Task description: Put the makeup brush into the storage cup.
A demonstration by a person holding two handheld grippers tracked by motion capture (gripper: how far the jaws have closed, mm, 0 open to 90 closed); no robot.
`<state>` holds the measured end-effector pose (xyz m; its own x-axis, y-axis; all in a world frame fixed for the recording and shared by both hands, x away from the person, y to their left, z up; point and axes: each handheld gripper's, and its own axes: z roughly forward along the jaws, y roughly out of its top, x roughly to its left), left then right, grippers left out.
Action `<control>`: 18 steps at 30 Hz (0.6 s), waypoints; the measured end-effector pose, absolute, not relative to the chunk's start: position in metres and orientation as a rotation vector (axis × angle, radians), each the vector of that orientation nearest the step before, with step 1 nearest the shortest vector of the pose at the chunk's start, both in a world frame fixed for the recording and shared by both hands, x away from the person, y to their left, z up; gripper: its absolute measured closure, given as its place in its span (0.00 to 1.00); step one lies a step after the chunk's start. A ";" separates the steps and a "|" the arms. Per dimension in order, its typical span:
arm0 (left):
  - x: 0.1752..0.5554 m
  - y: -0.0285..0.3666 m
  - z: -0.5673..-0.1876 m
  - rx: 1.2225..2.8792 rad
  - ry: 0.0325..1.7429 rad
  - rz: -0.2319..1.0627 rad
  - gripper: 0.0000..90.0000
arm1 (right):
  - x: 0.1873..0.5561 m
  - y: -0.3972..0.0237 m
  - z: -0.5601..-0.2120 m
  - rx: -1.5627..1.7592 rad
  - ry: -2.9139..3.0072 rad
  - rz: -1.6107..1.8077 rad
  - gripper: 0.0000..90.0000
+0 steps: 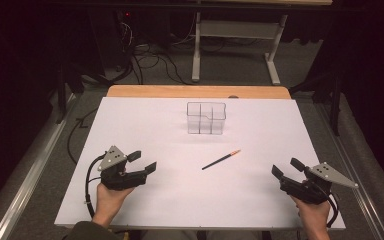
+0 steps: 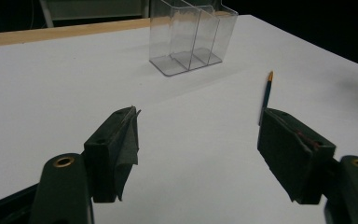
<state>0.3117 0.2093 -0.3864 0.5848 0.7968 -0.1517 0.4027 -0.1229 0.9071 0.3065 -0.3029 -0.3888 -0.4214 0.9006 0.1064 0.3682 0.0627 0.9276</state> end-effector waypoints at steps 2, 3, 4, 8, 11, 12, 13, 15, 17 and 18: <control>0.312 0.209 -0.386 1.741 0.994 0.455 0.32 | 0.306 -0.303 -0.389 1.263 1.832 1.351 0.28; 0.312 0.209 -0.386 1.740 0.993 0.454 0.32 | 0.306 -0.303 -0.389 1.264 1.830 1.353 0.28; 0.312 0.210 -0.386 1.740 0.993 0.452 0.32 | 0.306 -0.303 -0.389 1.264 1.830 1.353 0.28; 0.312 0.210 -0.386 1.744 0.993 0.439 0.31 | 0.306 -0.303 -0.388 1.264 1.829 1.353 0.28; 0.311 0.210 -0.386 1.743 0.989 0.435 0.31 | 0.306 -0.304 -0.388 1.266 1.826 1.357 0.28; 0.311 0.209 -0.386 1.742 0.989 0.435 0.31 | 0.306 -0.304 -0.388 1.267 1.824 1.358 0.28; 0.312 0.209 -0.386 1.743 0.987 0.434 0.31 | 0.306 -0.304 -0.388 1.269 1.823 1.358 0.28; 0.311 0.207 -0.385 1.762 0.969 0.444 0.30 | 0.306 -0.304 -0.388 1.268 1.823 1.358 0.28; 0.309 0.205 -0.384 1.766 0.949 0.442 0.30 | 0.305 -0.304 -0.388 1.264 1.824 1.361 0.28; 0.308 0.204 -0.383 1.761 0.942 0.440 0.31 | 0.305 -0.304 -0.388 1.261 1.826 1.363 0.28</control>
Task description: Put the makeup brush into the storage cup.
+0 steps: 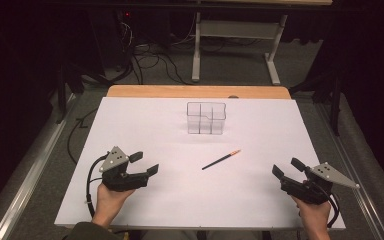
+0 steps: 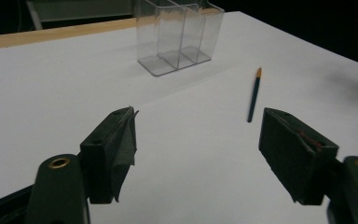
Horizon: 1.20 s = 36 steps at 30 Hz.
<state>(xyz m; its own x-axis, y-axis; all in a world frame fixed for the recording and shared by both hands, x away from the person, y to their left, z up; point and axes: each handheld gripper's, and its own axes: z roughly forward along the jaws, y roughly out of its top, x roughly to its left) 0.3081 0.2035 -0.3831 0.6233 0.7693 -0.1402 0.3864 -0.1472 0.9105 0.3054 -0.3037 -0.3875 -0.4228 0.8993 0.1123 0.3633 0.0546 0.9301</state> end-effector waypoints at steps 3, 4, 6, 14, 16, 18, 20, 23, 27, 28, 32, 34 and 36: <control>0.307 0.202 -0.382 1.760 0.920 0.438 0.31 | 0.305 -0.304 -0.388 1.263 1.824 1.363 0.28; 0.307 0.201 -0.382 1.756 0.917 0.434 0.32 | 0.305 -0.304 -0.388 1.265 1.824 1.364 0.28; 0.306 0.201 -0.381 1.748 0.911 0.429 0.32 | 0.305 -0.304 -0.388 1.264 1.824 1.365 0.28; 0.307 0.200 -0.379 1.737 0.902 0.417 0.32 | 0.306 -0.304 -0.388 1.269 1.825 1.365 0.28; 0.307 0.200 -0.379 1.735 0.900 0.415 0.32 | 0.306 -0.304 -0.388 1.270 1.824 1.369 0.28; 0.307 0.199 -0.379 1.736 0.898 0.414 0.32 | 0.306 -0.304 -0.388 1.274 1.824 1.370 0.28; 0.308 0.198 -0.378 1.739 0.897 0.413 0.32 | 0.306 -0.305 -0.388 1.278 1.823 1.365 0.28; 0.309 0.197 -0.377 1.734 0.906 0.417 0.31 | 0.306 -0.305 -0.389 1.278 1.823 1.368 0.28; 0.310 0.195 -0.375 1.737 0.911 0.411 0.30 | 0.306 -0.305 -0.388 1.277 1.826 1.369 0.28; 0.310 0.194 -0.374 1.739 0.911 0.412 0.30 | 0.306 -0.305 -0.389 1.277 1.826 1.369 0.28; 0.311 0.193 -0.371 1.732 0.909 0.417 0.31 | 0.306 -0.305 -0.388 1.277 1.826 1.370 0.28; 0.311 0.193 -0.370 1.731 0.907 0.418 0.32 | 0.306 -0.305 -0.388 1.277 1.825 1.370 0.28; 0.312 0.192 -0.369 1.728 0.906 0.421 0.32 | 0.306 -0.305 -0.388 1.278 1.824 1.370 0.28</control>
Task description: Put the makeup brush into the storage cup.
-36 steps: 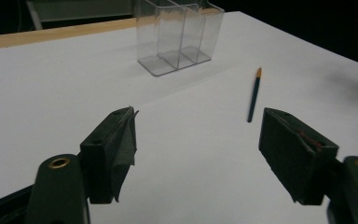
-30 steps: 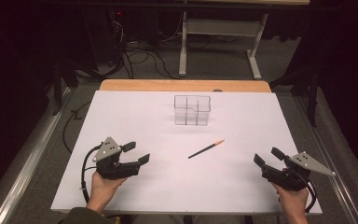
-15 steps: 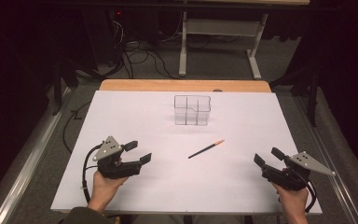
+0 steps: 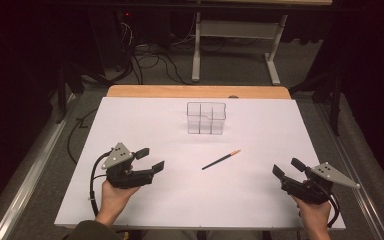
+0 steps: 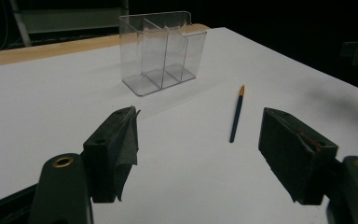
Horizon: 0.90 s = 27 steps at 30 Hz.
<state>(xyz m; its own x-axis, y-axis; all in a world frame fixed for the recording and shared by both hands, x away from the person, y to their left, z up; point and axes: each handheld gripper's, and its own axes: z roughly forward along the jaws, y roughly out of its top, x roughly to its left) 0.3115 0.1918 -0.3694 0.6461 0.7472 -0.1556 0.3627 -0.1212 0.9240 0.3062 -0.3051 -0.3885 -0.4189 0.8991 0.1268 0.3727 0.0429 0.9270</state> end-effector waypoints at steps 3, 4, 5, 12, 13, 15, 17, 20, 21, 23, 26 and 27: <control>0.312 0.191 -0.368 1.728 0.901 0.419 0.31 | 0.306 -0.305 -0.389 1.277 1.826 1.369 0.28; 0.312 0.190 -0.367 1.729 0.898 0.420 0.31 | 0.306 -0.305 -0.388 1.277 1.827 1.370 0.28; 0.312 0.189 -0.367 1.727 0.896 0.421 0.31 | 0.306 -0.305 -0.388 1.277 1.826 1.370 0.28; 0.315 0.183 -0.361 1.722 0.877 0.413 0.29 | 0.306 -0.305 -0.388 1.278 1.827 1.370 0.28; 0.316 0.182 -0.360 1.720 0.877 0.409 0.29 | 0.306 -0.305 -0.388 1.278 1.827 1.371 0.28; 0.317 0.181 -0.359 1.719 0.879 0.396 0.29 | 0.306 -0.305 -0.388 1.277 1.828 1.371 0.28; 0.318 0.179 -0.359 1.720 0.878 0.395 0.29 | 0.306 -0.305 -0.388 1.277 1.828 1.370 0.28; 0.319 0.177 -0.358 1.718 0.873 0.396 0.29 | 0.306 -0.305 -0.388 1.273 1.825 1.372 0.28; 0.319 0.177 -0.357 1.717 0.871 0.395 0.29 | 0.306 -0.305 -0.388 1.274 1.824 1.372 0.28; 0.320 0.176 -0.356 1.716 0.868 0.397 0.29 | 0.307 -0.304 -0.388 1.273 1.828 1.372 0.28; 0.322 0.174 -0.355 1.714 0.863 0.395 0.29 | 0.307 -0.305 -0.388 1.276 1.830 1.371 0.28; 0.322 0.173 -0.354 1.712 0.862 0.392 0.29 | 0.307 -0.305 -0.389 1.272 1.829 1.374 0.28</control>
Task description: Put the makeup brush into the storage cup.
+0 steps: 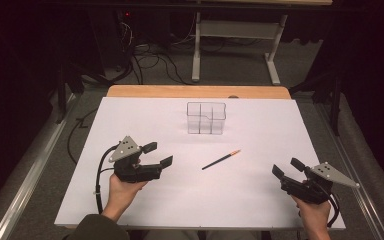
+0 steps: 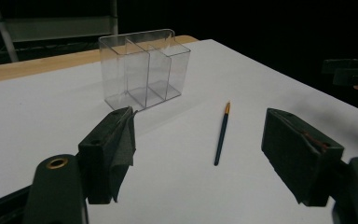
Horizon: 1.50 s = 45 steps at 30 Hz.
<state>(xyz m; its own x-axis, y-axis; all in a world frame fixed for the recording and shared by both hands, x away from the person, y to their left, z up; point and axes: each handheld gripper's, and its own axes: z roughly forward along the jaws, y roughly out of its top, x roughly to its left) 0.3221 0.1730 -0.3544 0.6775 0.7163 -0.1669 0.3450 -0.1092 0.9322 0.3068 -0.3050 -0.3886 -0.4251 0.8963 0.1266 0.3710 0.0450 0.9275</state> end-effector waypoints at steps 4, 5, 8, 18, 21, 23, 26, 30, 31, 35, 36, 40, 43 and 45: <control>0.324 0.170 -0.353 1.710 0.855 0.389 0.29 | 0.306 -0.306 -0.388 1.275 1.823 1.376 0.28; 0.325 0.168 -0.352 1.710 0.849 0.384 0.29 | 0.306 -0.306 -0.388 1.277 1.822 1.377 0.28; 0.326 0.164 -0.351 1.715 0.842 0.382 0.29 | 0.306 -0.305 -0.388 1.272 1.827 1.374 0.28; 0.331 0.152 -0.349 1.719 0.814 0.365 0.29 | 0.306 -0.305 -0.388 1.270 1.827 1.374 0.28; 0.332 0.150 -0.348 1.719 0.812 0.361 0.29 | 0.306 -0.305 -0.388 1.269 1.829 1.373 0.28; 0.333 0.148 -0.348 1.721 0.810 0.358 0.29 | 0.306 -0.305 -0.388 1.275 1.826 1.374 0.28; 0.334 0.146 -0.347 1.721 0.807 0.355 0.30 | 0.306 -0.305 -0.388 1.276 1.826 1.375 0.28; 0.335 0.144 -0.347 1.721 0.800 0.351 0.30 | 0.306 -0.305 -0.388 1.273 1.830 1.374 0.28; 0.336 0.143 -0.347 1.723 0.800 0.351 0.30 | 0.306 -0.305 -0.388 1.273 1.831 1.375 0.28; 0.338 0.139 -0.347 1.724 0.800 0.346 0.30 | 0.307 -0.306 -0.389 1.277 1.828 1.373 0.28; 0.338 0.138 -0.347 1.725 0.800 0.344 0.30 | 0.307 -0.306 -0.389 1.277 1.829 1.372 0.28; 0.340 0.135 -0.347 1.728 0.799 0.345 0.30 | 0.307 -0.305 -0.389 1.275 1.830 1.373 0.28; 0.342 0.132 -0.347 1.729 0.793 0.341 0.30 | 0.307 -0.305 -0.389 1.277 1.831 1.373 0.28; 0.343 0.130 -0.347 1.732 0.791 0.339 0.30 | 0.307 -0.305 -0.389 1.277 1.832 1.372 0.28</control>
<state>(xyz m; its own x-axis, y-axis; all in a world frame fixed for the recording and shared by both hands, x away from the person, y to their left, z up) 0.3430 0.1305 -0.3470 0.7316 0.6602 -0.1698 0.3327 -0.1284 0.9342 0.3071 -0.3053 -0.3892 -0.4243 0.8963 0.1291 0.3758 0.0447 0.9256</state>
